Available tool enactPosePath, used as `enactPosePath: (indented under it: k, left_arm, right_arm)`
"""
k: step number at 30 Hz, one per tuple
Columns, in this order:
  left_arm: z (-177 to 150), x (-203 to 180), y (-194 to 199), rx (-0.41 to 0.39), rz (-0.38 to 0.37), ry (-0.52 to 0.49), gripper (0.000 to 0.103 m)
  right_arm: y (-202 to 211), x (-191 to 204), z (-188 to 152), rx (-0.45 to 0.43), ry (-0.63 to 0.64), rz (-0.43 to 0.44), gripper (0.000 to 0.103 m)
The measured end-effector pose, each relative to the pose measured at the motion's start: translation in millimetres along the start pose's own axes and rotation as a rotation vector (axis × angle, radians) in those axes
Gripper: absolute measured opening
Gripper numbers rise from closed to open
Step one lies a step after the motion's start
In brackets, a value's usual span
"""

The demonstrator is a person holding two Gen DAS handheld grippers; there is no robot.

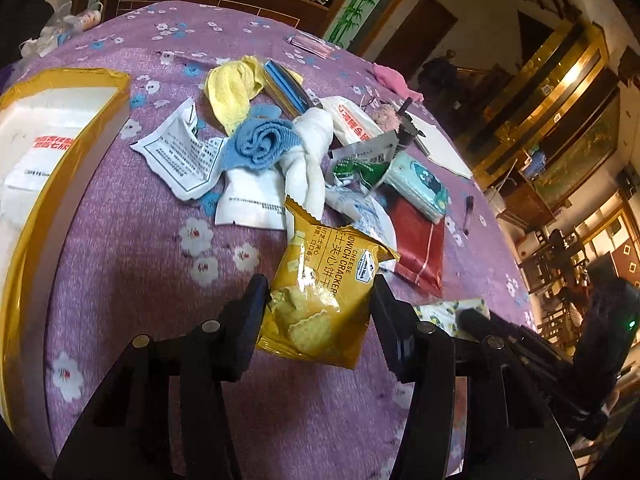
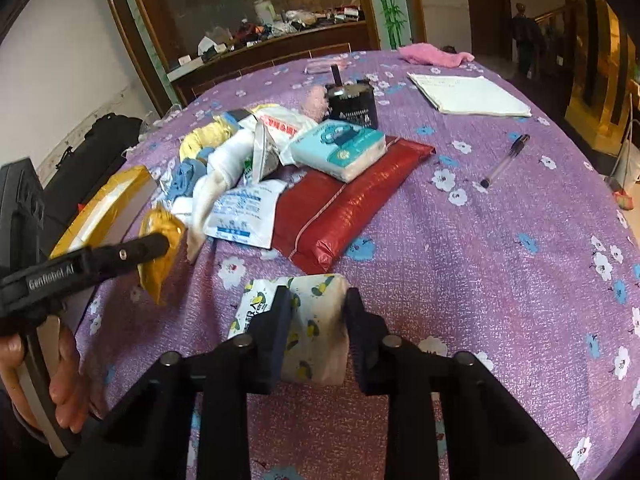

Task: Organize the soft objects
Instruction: 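Carry the cracker packet into the box with the left gripper while the right drops the tissue pack in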

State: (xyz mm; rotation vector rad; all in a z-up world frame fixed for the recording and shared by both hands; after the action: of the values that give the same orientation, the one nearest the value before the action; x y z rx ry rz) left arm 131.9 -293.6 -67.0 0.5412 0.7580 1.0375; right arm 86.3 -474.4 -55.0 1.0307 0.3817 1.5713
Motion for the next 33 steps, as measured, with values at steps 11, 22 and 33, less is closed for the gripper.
enactPosePath:
  k: [11,22,33]
  left_arm:
    - [10,7,54,-0.088,-0.052,0.06,0.051]
    - [14,103,158,-0.197,0.2,0.19,0.052]
    - [-15,182,136,-0.067,0.414,0.267,0.052]
  right_arm:
    - [36,49,17,-0.066,-0.014,0.235,0.02]
    - [-24,171,18,0.113,0.034,0.506,0.02]
    - [-93,262,-19,0.221,0.132,0.496,0.02]
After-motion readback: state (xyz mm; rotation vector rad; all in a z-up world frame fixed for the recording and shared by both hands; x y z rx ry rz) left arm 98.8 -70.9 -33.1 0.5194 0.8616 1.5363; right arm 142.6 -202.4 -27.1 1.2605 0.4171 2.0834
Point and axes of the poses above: each gripper's, at about its wrist camera, not at the fingertips, and y roughly against the way its jaws point, x to its left, z to its top, the point moved 3 cm from there along -y, roughly the way its jaws point, and after that the axes turned 15 degrees about -y, right-handed, at the moved point
